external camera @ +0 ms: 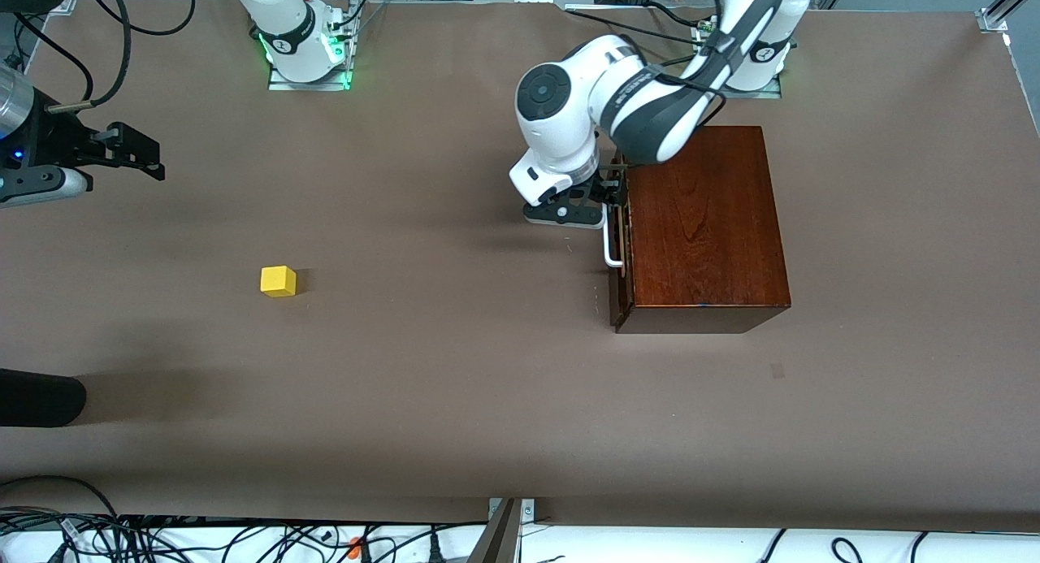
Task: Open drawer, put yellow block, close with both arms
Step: 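Pull the drawer open with the left gripper while the right gripper reaches the cube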
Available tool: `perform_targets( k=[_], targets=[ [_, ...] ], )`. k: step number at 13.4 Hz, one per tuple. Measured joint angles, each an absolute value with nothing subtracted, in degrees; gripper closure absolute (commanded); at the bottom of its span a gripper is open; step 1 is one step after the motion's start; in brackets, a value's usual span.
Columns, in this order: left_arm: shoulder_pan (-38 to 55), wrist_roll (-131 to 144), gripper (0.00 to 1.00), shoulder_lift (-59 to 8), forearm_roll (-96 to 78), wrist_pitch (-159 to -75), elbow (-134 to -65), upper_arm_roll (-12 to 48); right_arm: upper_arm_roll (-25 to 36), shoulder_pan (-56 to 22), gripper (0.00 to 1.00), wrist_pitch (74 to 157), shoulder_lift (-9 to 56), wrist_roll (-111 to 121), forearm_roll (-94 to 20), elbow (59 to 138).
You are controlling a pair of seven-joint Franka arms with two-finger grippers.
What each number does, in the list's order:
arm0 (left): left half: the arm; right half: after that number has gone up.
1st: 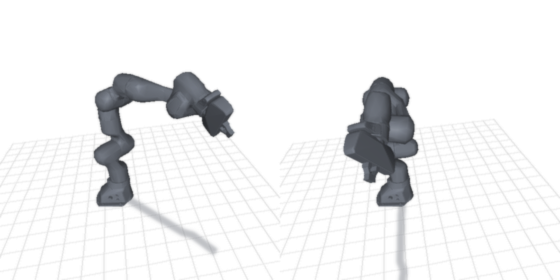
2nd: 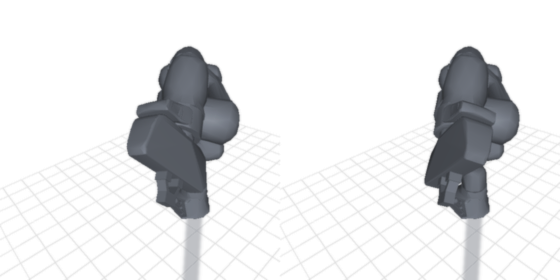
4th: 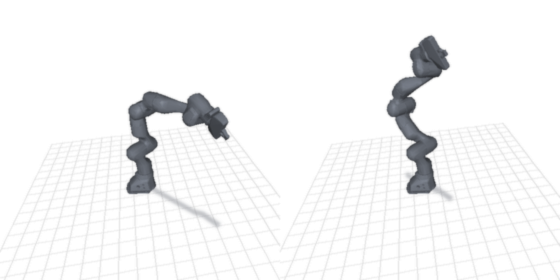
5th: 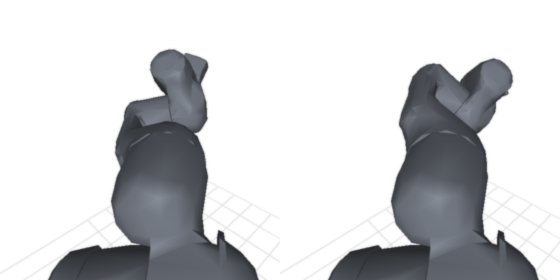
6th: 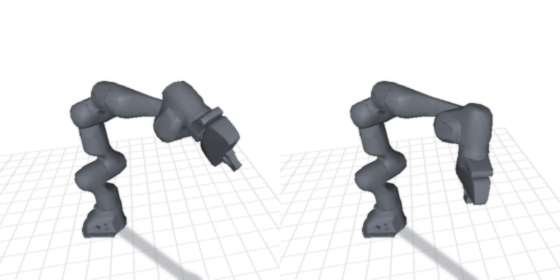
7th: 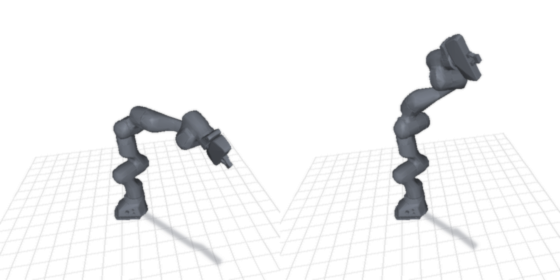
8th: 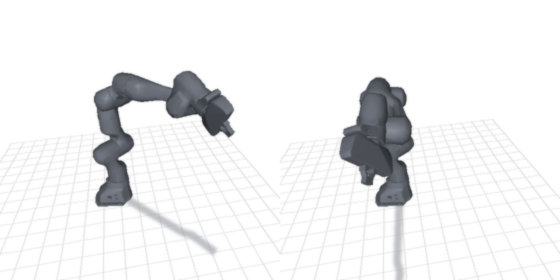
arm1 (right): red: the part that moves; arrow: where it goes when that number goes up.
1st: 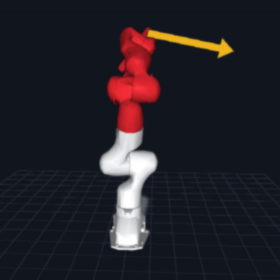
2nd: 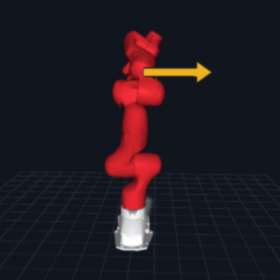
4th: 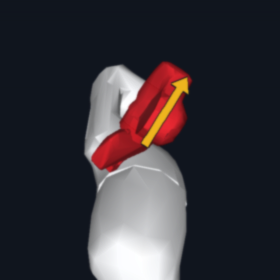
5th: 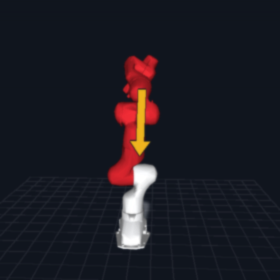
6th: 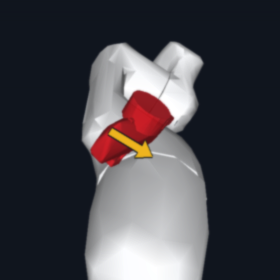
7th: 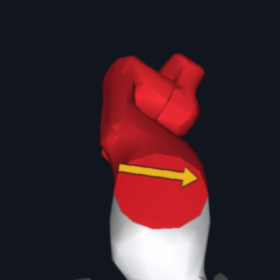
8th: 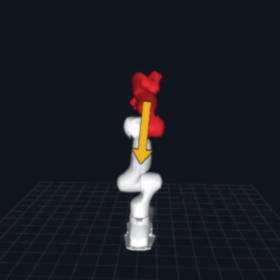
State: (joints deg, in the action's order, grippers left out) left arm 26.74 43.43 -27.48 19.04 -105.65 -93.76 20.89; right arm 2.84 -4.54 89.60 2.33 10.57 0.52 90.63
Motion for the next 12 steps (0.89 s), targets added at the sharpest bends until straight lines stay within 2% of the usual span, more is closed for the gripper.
perform_targets(
  k=[6, 9, 12],
  targets=[
    [28.0, 51.2, 0.0, -31.12, 25.95, -105.62, -94.25, 20.84, 2.85, -4.59, 0.0, 89.73, 3.07, 12.47, 0.58, 90.64],
    [28.86, 54.54, 0.0, -32.1, 26.35, -105.62, -94.51, 20.84, 2.76, -4.62, 0.0, 90.35, 8.12, 12.47, 0.7, 90.77],
    [29.96, 57.2, 0.0, -32.98, 26.55, -105.53, -94.59, 20.81, 2.78, -4.61, 0.0, 94.42, 14.26, 12.62, 0.7, 90.67]
  ],
)
